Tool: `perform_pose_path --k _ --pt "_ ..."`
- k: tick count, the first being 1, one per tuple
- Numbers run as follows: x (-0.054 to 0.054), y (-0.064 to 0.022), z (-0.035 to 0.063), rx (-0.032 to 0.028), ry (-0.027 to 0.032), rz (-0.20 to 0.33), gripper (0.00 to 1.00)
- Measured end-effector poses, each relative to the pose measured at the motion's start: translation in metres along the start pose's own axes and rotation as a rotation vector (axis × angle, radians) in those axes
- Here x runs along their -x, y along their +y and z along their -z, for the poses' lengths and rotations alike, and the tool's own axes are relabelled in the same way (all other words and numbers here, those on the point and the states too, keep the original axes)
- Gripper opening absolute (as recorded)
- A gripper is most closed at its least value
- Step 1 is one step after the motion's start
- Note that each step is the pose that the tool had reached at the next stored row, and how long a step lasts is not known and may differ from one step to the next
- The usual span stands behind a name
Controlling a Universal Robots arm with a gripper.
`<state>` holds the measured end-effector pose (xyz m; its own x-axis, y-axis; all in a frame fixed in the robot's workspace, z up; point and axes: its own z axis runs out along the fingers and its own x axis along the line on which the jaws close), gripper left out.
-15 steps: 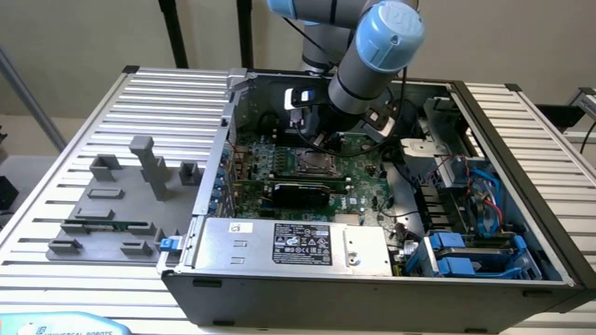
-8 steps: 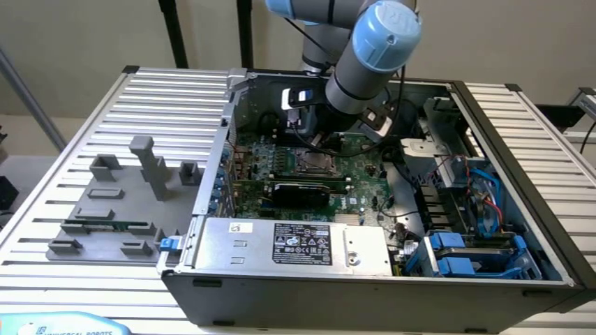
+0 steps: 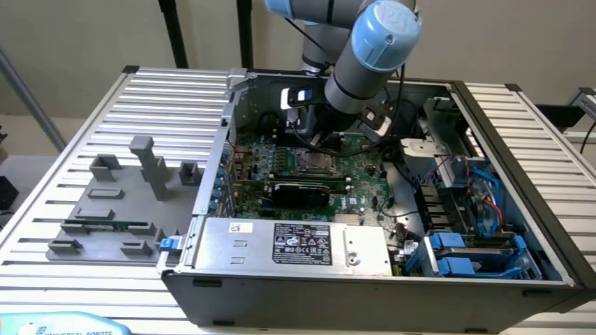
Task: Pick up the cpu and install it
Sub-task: 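Install the first cpu locking lever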
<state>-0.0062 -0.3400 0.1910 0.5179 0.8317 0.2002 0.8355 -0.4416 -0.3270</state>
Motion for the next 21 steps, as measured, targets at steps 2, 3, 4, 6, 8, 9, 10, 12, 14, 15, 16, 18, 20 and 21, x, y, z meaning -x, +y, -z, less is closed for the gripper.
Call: perform_pose_path --k 2,3,4,6,8,9,10,12,14,15,16,18,20,21 --pt "0.000 0.0002 0.0000 -0.0003 -0.0004 0.001 0.11" --pt "0.000 0.0003 0.0000 -0.0005 -0.0006 0.002 0.11" --pt "0.000 0.0005 0.0001 -0.0007 -0.0009 0.003 0.11" --pt "-0.001 0.0012 0.0002 -0.0010 -0.0016 0.005 0.11" --pt "-0.001 0.0023 0.0004 -0.0015 -0.0023 0.007 0.11" --pt "-0.002 0.0029 0.0005 -0.0017 -0.0025 0.008 0.11" --pt "-0.002 0.0036 0.0007 -0.0019 -0.0028 0.009 0.11" --pt "-0.003 0.0050 0.0010 -0.0023 -0.0035 0.010 0.11" --pt "-0.004 0.0063 0.0013 -0.0026 -0.0041 0.012 0.11" --pt "-0.004 0.0069 0.0014 -0.0028 -0.0045 0.013 0.11" --pt "-0.005 0.0074 0.0016 -0.0031 -0.0049 0.014 0.11" --pt "-0.005 0.0085 0.0018 -0.0035 -0.0057 0.016 0.11" --pt "-0.006 0.0096 0.0020 -0.0042 -0.0063 0.019 0.11" --pt "-0.006 0.0103 0.0021 -0.0047 -0.0065 0.020 0.11"
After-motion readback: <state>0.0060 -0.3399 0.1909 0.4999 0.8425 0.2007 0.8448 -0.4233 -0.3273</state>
